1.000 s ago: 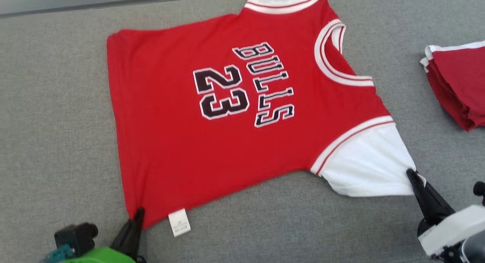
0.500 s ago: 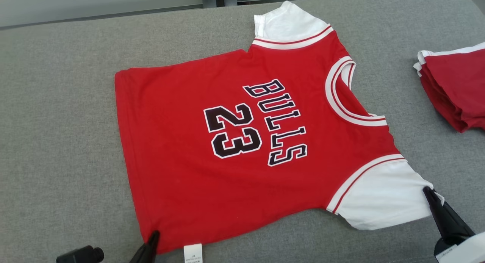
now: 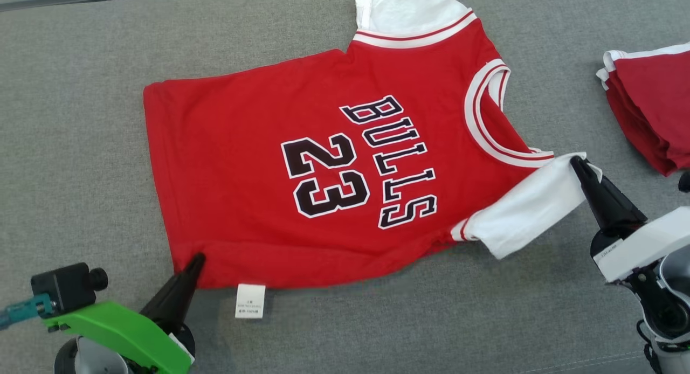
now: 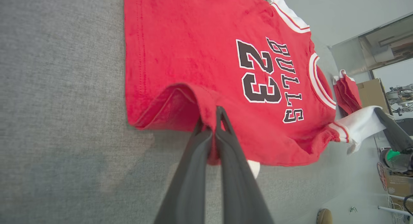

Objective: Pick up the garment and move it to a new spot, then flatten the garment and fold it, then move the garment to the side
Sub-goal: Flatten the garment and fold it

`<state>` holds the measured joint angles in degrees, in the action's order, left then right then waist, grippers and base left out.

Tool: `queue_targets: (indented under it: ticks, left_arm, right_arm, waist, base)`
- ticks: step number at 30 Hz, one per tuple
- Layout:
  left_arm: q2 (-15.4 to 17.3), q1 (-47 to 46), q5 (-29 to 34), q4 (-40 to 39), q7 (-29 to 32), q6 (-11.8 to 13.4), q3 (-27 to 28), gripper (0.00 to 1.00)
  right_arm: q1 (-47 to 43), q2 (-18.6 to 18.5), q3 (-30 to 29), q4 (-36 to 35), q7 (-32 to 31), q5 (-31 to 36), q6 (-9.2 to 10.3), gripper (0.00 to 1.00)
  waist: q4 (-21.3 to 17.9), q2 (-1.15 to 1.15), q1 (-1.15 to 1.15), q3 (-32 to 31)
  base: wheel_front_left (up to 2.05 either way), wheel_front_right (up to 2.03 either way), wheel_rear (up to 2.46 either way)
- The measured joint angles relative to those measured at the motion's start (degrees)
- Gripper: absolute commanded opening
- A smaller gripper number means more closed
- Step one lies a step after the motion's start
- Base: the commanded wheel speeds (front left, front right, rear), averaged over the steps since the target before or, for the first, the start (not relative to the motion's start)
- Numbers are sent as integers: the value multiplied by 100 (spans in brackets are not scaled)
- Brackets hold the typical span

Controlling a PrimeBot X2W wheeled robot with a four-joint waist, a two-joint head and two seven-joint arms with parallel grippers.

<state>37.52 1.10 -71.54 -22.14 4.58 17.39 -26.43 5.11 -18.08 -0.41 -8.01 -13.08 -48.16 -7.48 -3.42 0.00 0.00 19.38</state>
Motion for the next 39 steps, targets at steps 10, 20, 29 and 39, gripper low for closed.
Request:
queue_targets:
  ticks: [10, 20, 29, 39]
  left_arm:
    - [-153, -1112, -146, 939, 548, 51, 30, 0]
    - [-594, -2059, -91, 2084, 1028, -205, -443, 0]
    - [-786, -2340, 53, 2694, 1071, -349, -656, 100]
    - [-558, -2090, 474, 2409, 437, -199, -561, 100]
  right_arm:
    - [1308, 31, 219, 1162, -198, 327, 0, 0]
    - [2137, -73, 570, 2112, -254, 682, 0, 0]
    - [2406, -116, 770, 2658, 15, 808, 0, 100]
    - [2252, -439, 846, 2483, 514, 776, -1, 100]
  waist:
    - [202, 0, 0, 26]
    - [365, 0, 0, 50]
    - [496, 0, 0, -47]
    - [506, 0, 0, -297]
  base:
    - [0, 0, 0]
    - [0, 0, 0]
    - [0, 0, 0]
    - [0, 0, 0]
